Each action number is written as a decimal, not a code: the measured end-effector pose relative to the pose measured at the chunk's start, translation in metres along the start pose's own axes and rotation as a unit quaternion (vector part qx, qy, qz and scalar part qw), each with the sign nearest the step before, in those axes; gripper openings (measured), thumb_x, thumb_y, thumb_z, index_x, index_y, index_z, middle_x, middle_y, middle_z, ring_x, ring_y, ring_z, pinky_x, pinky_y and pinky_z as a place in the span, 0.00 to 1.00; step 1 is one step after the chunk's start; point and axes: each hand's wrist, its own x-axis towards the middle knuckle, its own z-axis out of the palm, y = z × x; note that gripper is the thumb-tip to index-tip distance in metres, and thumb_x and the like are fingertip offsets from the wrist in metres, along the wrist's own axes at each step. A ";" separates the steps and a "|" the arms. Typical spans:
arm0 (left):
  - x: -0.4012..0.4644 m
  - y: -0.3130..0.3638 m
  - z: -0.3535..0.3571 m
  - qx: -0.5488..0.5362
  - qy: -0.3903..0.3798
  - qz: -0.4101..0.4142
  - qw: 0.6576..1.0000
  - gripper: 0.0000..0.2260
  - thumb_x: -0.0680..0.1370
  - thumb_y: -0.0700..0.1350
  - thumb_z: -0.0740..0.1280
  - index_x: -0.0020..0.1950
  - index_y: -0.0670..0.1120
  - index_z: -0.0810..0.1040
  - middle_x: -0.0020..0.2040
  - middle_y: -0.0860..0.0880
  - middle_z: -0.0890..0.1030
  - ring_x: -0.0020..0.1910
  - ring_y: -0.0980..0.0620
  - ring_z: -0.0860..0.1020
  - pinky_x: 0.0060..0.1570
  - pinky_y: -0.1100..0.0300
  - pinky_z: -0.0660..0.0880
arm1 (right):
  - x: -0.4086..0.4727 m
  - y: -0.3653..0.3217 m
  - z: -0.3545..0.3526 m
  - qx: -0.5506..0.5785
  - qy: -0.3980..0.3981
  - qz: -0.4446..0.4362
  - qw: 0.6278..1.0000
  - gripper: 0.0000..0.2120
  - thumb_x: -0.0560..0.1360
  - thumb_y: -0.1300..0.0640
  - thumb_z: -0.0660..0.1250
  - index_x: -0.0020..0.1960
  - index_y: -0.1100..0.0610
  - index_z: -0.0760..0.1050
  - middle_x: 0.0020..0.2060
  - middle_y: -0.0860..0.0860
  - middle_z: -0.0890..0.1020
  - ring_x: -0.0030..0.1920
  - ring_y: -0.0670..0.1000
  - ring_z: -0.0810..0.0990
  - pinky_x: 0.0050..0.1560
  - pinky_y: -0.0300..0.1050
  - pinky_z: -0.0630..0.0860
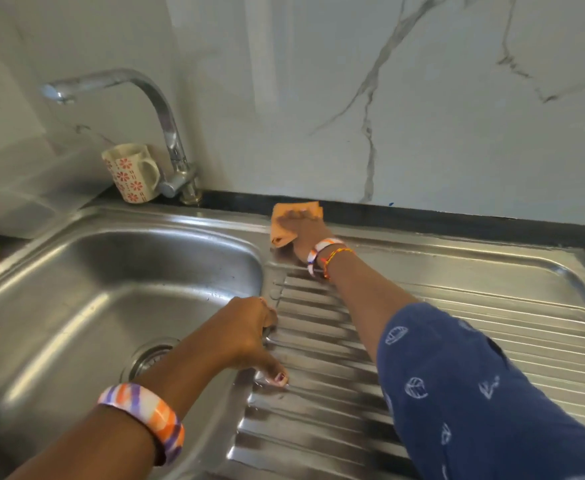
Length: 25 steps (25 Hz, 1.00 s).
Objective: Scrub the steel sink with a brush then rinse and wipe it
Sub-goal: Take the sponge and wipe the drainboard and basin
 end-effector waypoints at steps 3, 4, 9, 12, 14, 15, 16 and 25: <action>-0.002 0.000 -0.001 -0.013 0.008 0.009 1.000 0.15 0.61 0.53 0.80 0.35 0.49 0.77 0.33 0.59 0.78 0.34 0.60 0.75 0.31 0.73 0.68 | -0.027 -0.045 0.013 0.173 -0.075 -0.052 0.981 0.23 0.76 0.74 0.54 0.69 0.65 0.68 0.69 0.59 0.69 0.71 0.57 0.66 0.58 0.21 0.61; -0.003 0.000 -0.001 -0.015 0.007 0.005 1.000 0.16 0.62 0.53 0.79 0.31 0.50 0.72 0.29 0.58 0.74 0.30 0.61 0.72 0.28 0.73 0.66 | -0.037 -0.056 0.013 0.196 -0.055 -0.065 0.977 0.23 0.76 0.74 0.54 0.70 0.63 0.67 0.69 0.58 0.70 0.71 0.55 0.67 0.59 0.21 0.61; -0.011 -0.006 0.000 -0.025 -0.013 0.027 0.999 0.27 0.66 0.57 0.76 0.58 0.43 0.75 0.55 0.50 0.77 0.49 0.54 0.75 0.45 0.64 0.71 | -0.061 0.058 -0.001 0.039 0.151 -0.002 0.988 0.23 0.76 0.57 0.61 0.68 0.40 0.66 0.65 0.47 0.74 0.66 0.52 0.72 0.64 0.47 0.70; -0.014 -0.016 0.004 -0.012 -0.043 0.071 0.996 0.41 0.72 0.58 0.70 0.77 0.42 0.54 0.78 0.45 0.53 0.75 0.48 0.57 0.71 0.59 0.59 | -0.114 0.167 -0.021 -0.069 0.192 0.267 0.942 0.29 0.68 0.56 0.64 0.65 0.34 0.65 0.60 0.49 0.75 0.60 0.57 0.76 0.53 0.48 0.75; -0.015 -0.026 0.003 -0.002 -0.053 0.108 0.993 0.42 0.75 0.57 0.67 0.78 0.45 0.43 0.78 0.49 0.40 0.77 0.52 0.42 0.74 0.60 0.46 | -0.156 0.160 -0.037 -0.092 0.187 0.392 0.896 0.19 0.71 0.59 0.64 0.63 0.51 0.73 0.59 0.58 0.76 0.60 0.62 0.75 0.58 0.54 0.73; -0.014 -0.031 0.003 -0.010 -0.053 0.116 0.992 0.42 0.75 0.56 0.66 0.78 0.46 0.42 0.78 0.50 0.39 0.77 0.54 0.41 0.74 0.61 0.45 | -0.167 0.148 -0.037 -0.112 0.172 0.427 0.881 0.17 0.74 0.57 0.63 0.63 0.57 0.73 0.60 0.60 0.76 0.62 0.63 0.73 0.61 0.56 0.71; -0.013 -0.037 0.003 -0.023 -0.050 0.118 0.992 0.42 0.75 0.56 0.66 0.78 0.47 0.43 0.78 0.51 0.39 0.77 0.55 0.41 0.74 0.61 0.46 | -0.168 0.140 -0.032 -0.139 0.158 0.438 0.874 0.19 0.75 0.53 0.62 0.64 0.58 0.71 0.62 0.61 0.74 0.64 0.63 0.71 0.64 0.57 0.68; -0.020 -0.052 0.015 -0.063 0.031 0.128 0.989 0.32 0.74 0.56 0.68 0.75 0.51 0.62 0.76 0.52 0.60 0.73 0.52 0.64 0.69 0.59 0.63 | -0.048 -0.007 0.031 -0.099 0.086 0.189 0.973 0.21 0.77 0.65 0.55 0.69 0.56 0.65 0.72 0.56 0.63 0.72 0.59 0.62 0.71 0.50 0.57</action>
